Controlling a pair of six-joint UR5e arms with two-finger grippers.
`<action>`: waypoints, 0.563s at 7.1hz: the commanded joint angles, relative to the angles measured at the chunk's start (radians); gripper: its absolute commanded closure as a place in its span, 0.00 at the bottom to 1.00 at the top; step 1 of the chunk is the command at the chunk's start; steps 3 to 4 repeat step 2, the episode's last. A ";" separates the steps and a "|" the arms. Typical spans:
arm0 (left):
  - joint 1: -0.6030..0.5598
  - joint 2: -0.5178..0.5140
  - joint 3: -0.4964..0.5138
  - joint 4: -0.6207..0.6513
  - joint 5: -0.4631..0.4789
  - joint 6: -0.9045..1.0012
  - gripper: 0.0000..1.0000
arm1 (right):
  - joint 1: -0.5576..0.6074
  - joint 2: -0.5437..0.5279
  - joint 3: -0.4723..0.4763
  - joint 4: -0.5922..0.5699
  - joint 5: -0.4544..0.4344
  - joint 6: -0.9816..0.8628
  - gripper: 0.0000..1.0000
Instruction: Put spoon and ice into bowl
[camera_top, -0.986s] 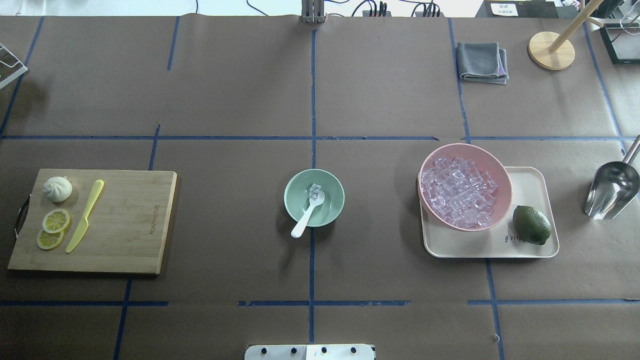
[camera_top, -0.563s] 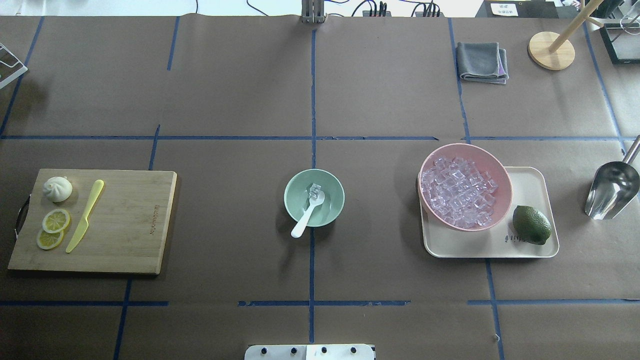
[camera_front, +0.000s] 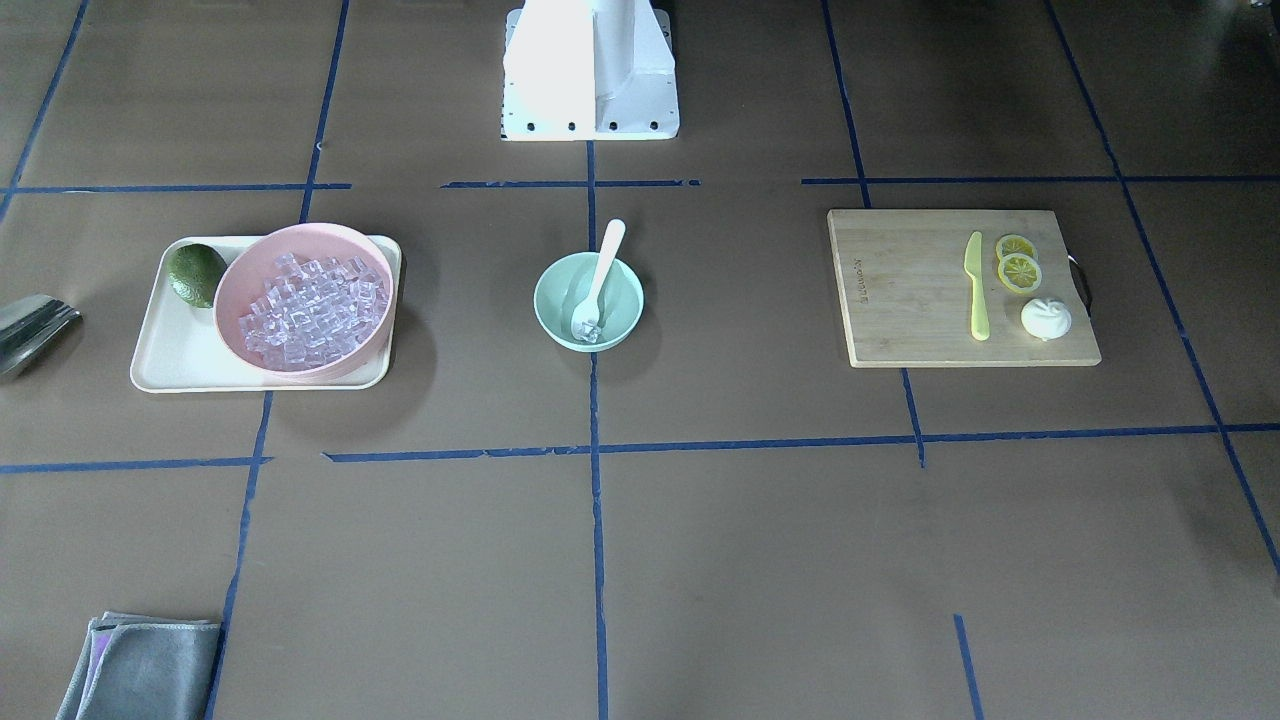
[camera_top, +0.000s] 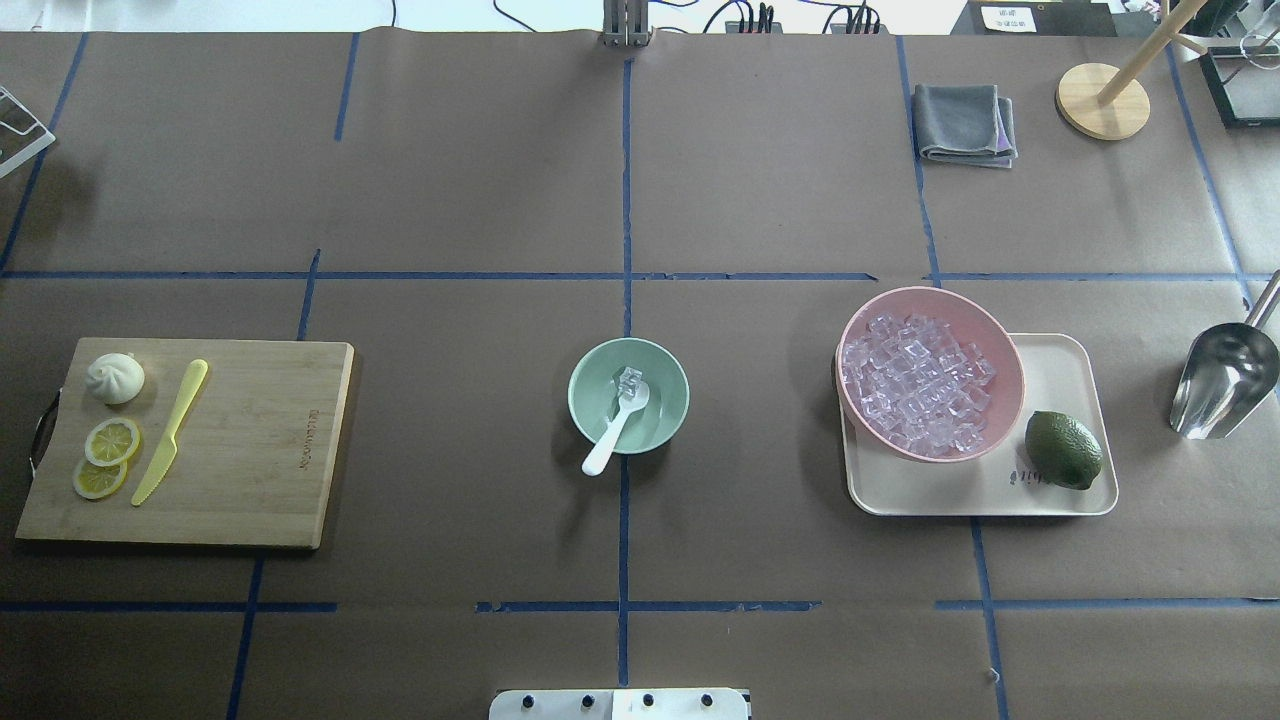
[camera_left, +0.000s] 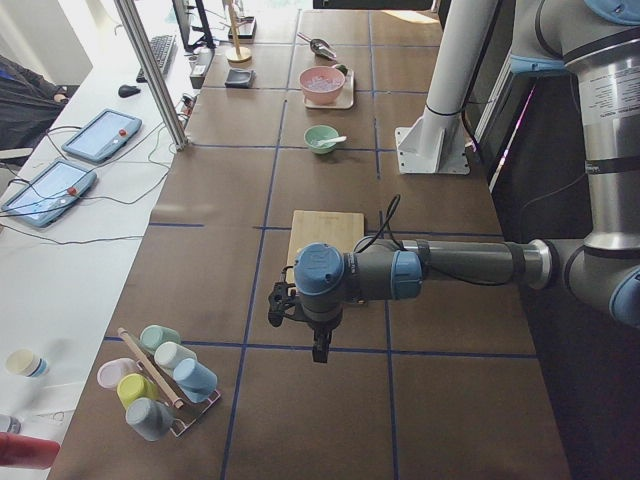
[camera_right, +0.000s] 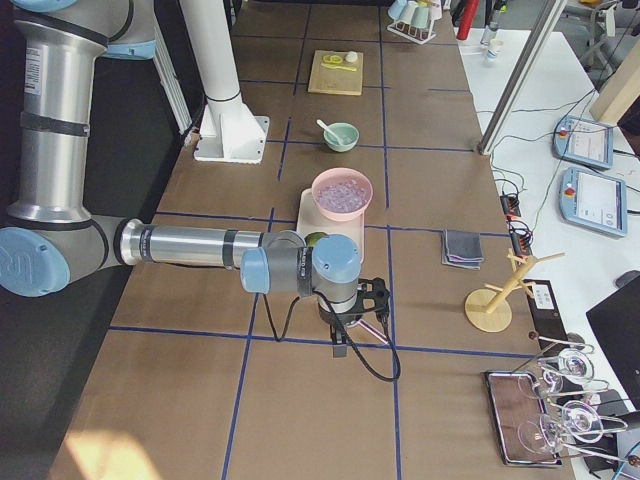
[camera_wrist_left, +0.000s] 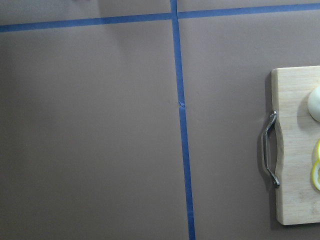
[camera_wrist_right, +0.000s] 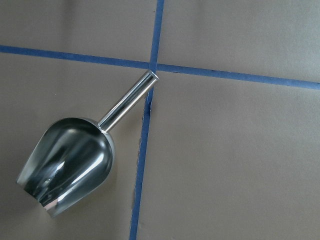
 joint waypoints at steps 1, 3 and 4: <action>0.000 0.000 0.000 0.003 0.000 0.000 0.00 | 0.000 0.000 0.001 0.000 0.000 -0.003 0.00; 0.000 0.000 0.002 0.005 0.000 0.000 0.00 | 0.000 0.000 0.001 0.000 0.000 -0.003 0.00; 0.000 0.000 0.002 0.005 0.000 0.000 0.00 | 0.000 0.000 0.001 0.000 0.000 -0.003 0.00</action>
